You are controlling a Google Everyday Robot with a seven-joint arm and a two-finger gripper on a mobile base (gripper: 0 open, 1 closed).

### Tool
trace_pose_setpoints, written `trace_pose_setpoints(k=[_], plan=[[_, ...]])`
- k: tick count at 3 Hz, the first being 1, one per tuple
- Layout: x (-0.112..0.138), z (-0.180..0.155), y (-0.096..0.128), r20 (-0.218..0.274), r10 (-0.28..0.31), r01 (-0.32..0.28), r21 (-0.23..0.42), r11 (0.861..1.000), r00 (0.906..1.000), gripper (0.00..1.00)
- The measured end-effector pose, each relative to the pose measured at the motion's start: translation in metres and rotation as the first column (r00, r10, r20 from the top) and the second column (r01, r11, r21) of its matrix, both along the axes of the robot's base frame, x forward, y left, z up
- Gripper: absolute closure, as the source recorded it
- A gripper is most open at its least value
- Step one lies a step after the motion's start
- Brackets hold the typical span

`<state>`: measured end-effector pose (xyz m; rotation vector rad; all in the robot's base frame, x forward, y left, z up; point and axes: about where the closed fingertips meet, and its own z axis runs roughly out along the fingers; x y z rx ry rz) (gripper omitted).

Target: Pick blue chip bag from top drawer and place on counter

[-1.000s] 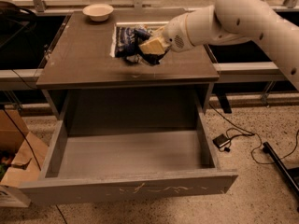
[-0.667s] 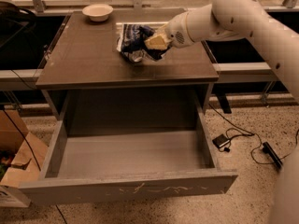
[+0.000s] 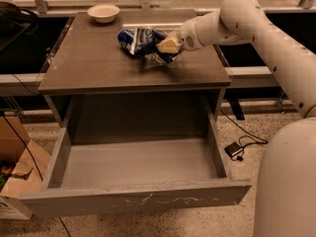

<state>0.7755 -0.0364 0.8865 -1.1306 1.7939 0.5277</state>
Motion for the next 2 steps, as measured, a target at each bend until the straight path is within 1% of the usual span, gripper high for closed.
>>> trace_pose_setpoints(k=[2], plan=[[0.0000, 0.0000, 0.0001, 0.000, 0.000, 0.000, 0.000, 1.000, 1.0000, 0.12]])
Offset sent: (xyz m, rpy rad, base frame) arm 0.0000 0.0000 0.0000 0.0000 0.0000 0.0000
